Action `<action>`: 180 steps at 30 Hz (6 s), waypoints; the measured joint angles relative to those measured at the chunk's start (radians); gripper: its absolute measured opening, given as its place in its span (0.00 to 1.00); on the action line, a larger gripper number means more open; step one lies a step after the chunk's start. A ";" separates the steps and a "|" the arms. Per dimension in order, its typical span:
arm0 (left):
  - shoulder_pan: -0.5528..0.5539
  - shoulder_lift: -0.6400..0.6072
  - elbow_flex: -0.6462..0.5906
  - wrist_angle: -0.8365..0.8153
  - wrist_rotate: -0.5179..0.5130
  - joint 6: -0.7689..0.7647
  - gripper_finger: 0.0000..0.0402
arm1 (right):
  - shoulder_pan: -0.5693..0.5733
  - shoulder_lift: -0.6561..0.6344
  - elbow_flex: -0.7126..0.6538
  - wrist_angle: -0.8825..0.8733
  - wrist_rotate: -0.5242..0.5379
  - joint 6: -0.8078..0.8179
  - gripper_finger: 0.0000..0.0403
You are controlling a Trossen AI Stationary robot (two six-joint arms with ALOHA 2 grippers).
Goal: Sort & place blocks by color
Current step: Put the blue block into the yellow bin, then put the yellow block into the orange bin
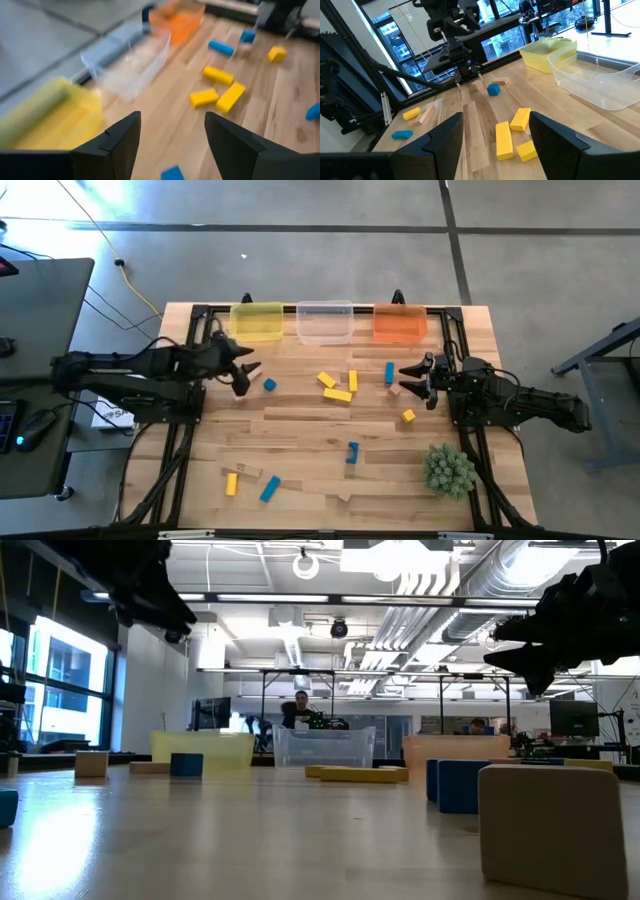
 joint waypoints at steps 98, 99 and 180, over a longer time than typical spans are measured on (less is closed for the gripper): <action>0.249 0.695 0.255 0.052 0.364 -0.336 0.28 | 0.000 0.000 0.000 0.000 0.000 0.000 0.54; 0.262 0.695 0.273 0.051 0.355 -0.336 0.28 | 0.000 0.000 0.000 0.000 0.000 0.000 0.54; 0.865 0.945 0.476 -0.071 0.382 -0.005 0.39 | -0.003 0.000 0.038 0.068 0.135 0.605 0.54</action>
